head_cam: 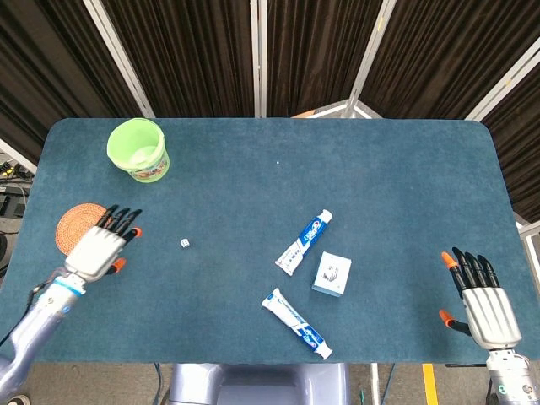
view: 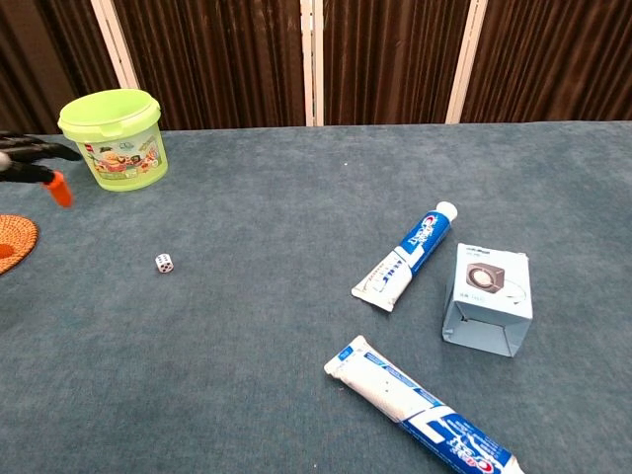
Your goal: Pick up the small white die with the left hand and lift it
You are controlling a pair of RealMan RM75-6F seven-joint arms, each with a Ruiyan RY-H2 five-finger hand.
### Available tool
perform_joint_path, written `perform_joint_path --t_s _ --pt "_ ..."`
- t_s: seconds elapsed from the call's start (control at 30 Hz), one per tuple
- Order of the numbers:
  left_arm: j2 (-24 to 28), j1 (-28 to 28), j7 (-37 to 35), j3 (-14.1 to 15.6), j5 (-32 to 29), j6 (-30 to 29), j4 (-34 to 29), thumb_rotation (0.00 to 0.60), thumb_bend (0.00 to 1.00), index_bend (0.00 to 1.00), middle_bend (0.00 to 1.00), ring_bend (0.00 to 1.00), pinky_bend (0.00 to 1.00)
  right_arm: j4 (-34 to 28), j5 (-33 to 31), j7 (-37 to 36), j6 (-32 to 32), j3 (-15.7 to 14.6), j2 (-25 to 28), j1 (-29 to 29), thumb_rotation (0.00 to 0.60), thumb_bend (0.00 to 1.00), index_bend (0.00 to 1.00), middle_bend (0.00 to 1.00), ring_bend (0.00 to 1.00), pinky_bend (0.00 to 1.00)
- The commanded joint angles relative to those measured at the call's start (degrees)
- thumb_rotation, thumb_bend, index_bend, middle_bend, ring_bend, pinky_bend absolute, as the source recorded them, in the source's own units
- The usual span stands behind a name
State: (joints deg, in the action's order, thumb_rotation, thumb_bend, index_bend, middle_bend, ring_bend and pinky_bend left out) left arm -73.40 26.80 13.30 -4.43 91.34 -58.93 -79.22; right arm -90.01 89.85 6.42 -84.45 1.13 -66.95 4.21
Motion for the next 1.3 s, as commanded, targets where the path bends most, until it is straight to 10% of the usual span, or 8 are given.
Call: perform_joint_path --t_s 0.03,1.3 --pt "-3.18 3.17 2.97 -0.37 -0.34 3.36 2.51 0.6 0.31 0.3 0.0 0.0 0.0 0.12 -0.46 -0.35 0.28 0.21 0.13 0.11 0.6 0.08 0.0 0.0 0.0 0.0" --pt "-17.74 15.3 12.0 -0.84 -9.84 13.34 13.64 0.6 0.34 0.38 0.0 0.0 0.0 1.14 -3.07 -3.38 0.78 1.67 0.78 0.55 0.6 0.08 0.0 0.0 0.0 0.0"
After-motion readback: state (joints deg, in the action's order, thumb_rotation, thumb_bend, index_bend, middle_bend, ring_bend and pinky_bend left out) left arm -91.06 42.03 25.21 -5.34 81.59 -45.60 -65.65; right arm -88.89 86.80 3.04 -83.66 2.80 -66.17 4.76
